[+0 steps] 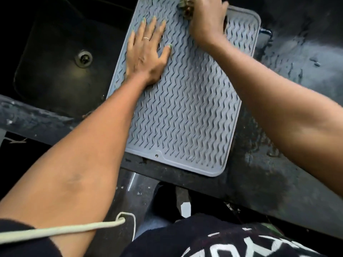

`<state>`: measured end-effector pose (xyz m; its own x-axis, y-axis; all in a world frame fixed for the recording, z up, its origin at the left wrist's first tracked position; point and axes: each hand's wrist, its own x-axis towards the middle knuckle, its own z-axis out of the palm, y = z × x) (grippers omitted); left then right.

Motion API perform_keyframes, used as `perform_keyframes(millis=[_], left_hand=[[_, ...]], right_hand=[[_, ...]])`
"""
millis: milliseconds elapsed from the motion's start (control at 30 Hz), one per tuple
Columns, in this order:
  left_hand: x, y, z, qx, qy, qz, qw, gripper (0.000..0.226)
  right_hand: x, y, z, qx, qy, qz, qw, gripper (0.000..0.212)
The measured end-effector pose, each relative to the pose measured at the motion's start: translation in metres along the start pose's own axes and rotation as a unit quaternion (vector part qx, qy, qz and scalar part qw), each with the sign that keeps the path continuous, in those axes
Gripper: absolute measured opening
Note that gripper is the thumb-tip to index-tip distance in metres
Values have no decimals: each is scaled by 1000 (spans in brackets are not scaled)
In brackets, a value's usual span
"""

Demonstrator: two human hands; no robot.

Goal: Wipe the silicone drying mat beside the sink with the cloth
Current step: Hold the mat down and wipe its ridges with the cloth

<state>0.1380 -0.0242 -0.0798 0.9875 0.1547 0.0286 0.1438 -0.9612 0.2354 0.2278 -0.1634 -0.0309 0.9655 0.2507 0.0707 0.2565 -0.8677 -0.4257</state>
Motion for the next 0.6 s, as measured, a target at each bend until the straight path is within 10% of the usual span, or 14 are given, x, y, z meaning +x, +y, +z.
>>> perform_keyframes(millis=[200,467,600], left_hand=[[1,1,-1,-1,4,-4,1000,53],[4,1,-2,-8,-2,-10,1000,52],[4,-1,1,-19,4,-10,1000,52]], right_hand=[[-66,-13,18,-41,48,-57,996,41],[-132,-29,-22,85,-123,-98,984,30],[-53,-12,-34,155,19,22,988,25]])
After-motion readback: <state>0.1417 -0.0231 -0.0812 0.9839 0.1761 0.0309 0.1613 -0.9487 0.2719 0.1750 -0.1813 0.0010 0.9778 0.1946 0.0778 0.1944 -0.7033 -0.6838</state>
